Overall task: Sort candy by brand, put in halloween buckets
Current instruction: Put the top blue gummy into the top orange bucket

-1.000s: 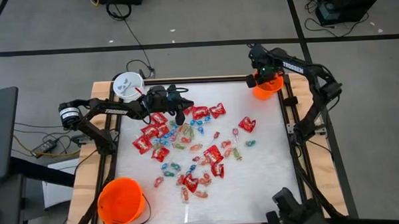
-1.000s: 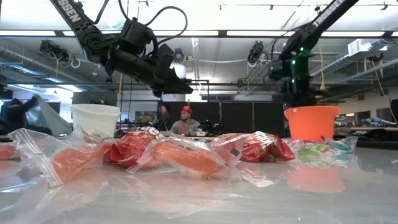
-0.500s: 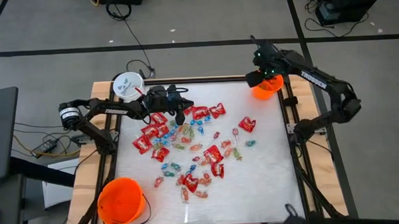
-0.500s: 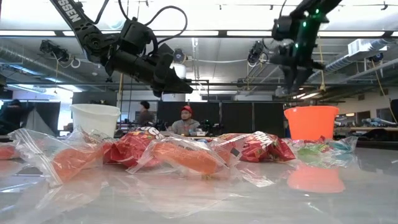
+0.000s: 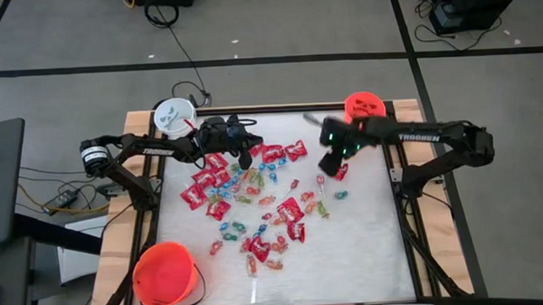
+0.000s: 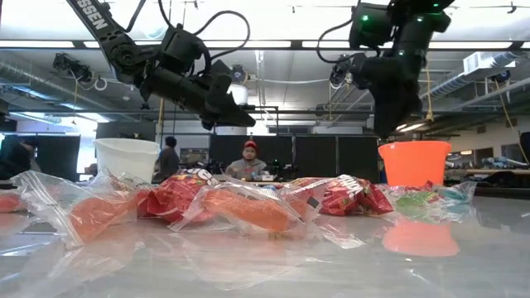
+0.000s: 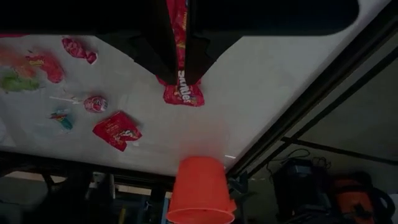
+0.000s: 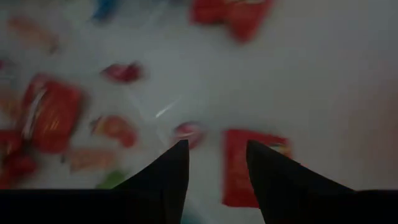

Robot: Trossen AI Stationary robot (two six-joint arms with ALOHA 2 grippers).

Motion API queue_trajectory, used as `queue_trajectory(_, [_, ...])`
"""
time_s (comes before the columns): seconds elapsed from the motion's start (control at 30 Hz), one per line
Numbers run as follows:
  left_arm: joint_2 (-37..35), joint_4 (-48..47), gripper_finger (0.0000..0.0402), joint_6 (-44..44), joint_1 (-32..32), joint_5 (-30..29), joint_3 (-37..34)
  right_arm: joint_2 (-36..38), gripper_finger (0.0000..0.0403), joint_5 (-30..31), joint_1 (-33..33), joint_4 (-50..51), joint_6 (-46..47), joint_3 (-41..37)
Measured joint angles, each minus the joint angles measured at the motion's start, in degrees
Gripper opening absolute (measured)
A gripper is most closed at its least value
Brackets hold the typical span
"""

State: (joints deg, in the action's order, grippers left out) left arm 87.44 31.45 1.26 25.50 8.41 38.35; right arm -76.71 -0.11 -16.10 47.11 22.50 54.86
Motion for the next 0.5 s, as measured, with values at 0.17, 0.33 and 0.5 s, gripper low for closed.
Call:
queue_trajectory(0.17, [0.0,1.19,0.0037,-0.02,0.0,-2.75,0.0,-0.04,0.0172,0.04,9.46,-4.51,-3.54,-5.63])
queue_trajectory(0.33, [0.0,2.21,0.0037,-0.02,0.02,-2.81,0.0,-0.04,0.0171,0.06,16.26,-7.78,-1.38,-7.66])
queue_trajectory(0.5, [0.0,3.16,0.0037,-0.02,0.0,-2.83,0.0,-0.04,0.0171,2.12,22.87,-11.23,-6.22,-10.05])
